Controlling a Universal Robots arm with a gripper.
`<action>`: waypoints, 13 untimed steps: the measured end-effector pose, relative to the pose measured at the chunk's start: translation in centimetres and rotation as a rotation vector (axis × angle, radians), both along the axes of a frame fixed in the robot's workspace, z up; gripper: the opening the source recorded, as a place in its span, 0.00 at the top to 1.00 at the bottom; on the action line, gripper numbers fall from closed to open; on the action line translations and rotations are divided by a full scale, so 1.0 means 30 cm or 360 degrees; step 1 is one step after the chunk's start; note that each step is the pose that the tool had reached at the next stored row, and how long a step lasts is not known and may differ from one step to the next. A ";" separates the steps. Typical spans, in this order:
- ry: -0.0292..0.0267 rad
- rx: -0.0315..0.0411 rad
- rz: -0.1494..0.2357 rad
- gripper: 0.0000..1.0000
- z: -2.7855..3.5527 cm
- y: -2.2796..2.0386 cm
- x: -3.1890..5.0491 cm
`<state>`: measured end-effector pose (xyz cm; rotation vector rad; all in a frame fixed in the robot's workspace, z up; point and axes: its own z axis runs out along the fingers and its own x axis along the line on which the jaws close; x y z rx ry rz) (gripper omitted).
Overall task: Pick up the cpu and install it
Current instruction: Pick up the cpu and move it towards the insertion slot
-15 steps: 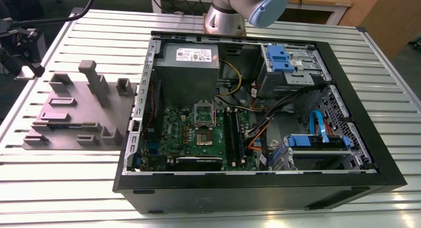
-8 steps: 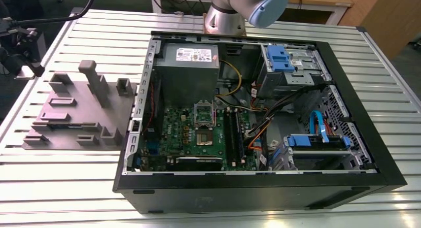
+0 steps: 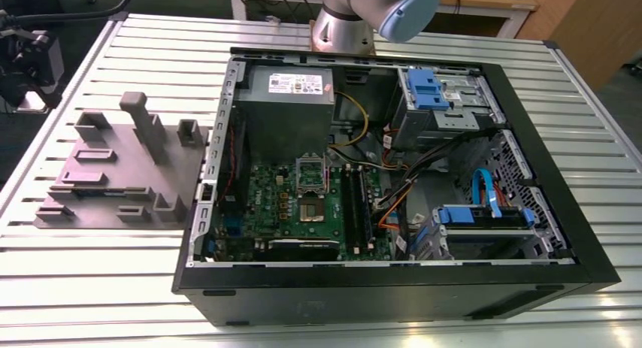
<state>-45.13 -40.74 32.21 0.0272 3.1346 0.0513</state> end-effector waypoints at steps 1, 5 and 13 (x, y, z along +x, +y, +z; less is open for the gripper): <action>0.00000 0.0000 0.0000 0.53 0.007 0.000 0.000; -0.00003 0.0000 0.0000 0.53 0.021 0.000 0.000; -0.00009 0.0000 0.0000 0.53 0.023 0.000 0.000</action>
